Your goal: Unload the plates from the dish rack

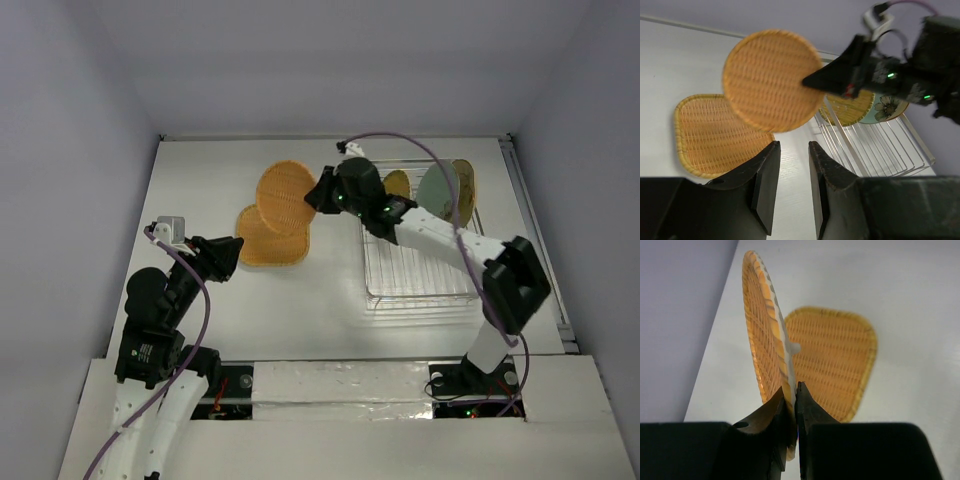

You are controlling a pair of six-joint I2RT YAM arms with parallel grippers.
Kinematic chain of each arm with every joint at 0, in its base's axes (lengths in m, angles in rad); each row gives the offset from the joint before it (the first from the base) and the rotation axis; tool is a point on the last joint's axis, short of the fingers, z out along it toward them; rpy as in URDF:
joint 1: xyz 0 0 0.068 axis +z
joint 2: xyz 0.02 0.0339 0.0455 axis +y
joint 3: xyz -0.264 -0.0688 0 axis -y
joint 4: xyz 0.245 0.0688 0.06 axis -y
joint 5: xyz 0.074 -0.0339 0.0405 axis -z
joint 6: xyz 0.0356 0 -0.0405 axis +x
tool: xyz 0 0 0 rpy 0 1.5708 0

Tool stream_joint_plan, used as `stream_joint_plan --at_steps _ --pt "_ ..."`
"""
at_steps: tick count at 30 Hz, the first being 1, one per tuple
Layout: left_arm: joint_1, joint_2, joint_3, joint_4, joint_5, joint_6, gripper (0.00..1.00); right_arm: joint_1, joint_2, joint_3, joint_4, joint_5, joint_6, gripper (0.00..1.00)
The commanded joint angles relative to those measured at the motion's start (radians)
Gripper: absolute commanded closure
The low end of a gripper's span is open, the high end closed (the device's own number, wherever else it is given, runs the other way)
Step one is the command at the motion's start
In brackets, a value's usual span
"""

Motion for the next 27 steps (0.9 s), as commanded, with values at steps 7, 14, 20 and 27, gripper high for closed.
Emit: stream_joint_plan --at_steps 7,14,20,27 --pt "0.007 -0.012 -0.007 0.038 -0.005 -0.004 0.74 0.040 0.223 0.038 0.264 -0.140 0.265 1.00" --pt "0.007 -0.012 -0.007 0.042 -0.001 -0.004 0.73 0.049 0.311 0.033 0.206 -0.177 0.238 0.58" --pt "0.007 -0.010 -0.007 0.042 -0.001 -0.004 0.73 0.049 0.291 0.044 0.067 -0.110 0.123 0.22" --pt "0.007 -0.010 -0.009 0.042 0.001 -0.004 0.73 0.067 0.200 0.068 -0.136 0.065 -0.015 0.05"
